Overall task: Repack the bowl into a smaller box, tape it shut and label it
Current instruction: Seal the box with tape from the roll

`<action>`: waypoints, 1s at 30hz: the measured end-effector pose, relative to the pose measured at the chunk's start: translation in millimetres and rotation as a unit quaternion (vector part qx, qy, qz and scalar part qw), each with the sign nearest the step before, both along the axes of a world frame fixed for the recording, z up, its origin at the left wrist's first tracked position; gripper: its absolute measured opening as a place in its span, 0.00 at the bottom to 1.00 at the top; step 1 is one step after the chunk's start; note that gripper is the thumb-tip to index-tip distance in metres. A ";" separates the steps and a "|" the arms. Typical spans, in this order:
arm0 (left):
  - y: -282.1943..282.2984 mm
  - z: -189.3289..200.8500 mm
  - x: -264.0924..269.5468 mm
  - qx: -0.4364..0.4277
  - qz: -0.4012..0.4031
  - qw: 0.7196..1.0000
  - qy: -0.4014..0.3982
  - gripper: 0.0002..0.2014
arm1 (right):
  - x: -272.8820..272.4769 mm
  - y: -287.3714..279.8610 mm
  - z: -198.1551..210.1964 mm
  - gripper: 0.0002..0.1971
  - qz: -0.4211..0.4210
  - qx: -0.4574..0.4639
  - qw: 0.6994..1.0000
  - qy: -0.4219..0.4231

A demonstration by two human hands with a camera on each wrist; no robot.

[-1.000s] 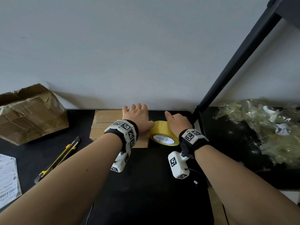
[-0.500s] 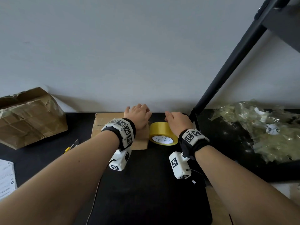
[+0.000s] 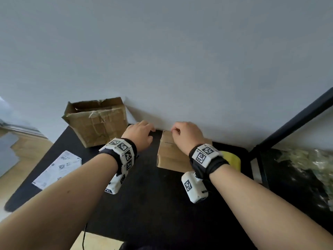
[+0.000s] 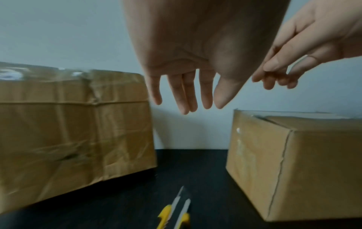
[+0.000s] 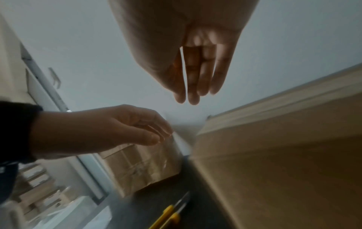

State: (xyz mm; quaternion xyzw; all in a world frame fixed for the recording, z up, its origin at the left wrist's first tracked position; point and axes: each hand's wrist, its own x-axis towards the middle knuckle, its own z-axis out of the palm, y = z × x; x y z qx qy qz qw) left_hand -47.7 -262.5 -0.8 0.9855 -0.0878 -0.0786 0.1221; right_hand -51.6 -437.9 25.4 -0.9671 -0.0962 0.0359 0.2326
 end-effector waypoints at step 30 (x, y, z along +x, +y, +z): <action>146.9 -70.1 -66.1 -0.033 0.023 0.996 0.077 0.15 | -42.1 159.5 -111.1 0.13 -0.002 -0.148 0.950 0.274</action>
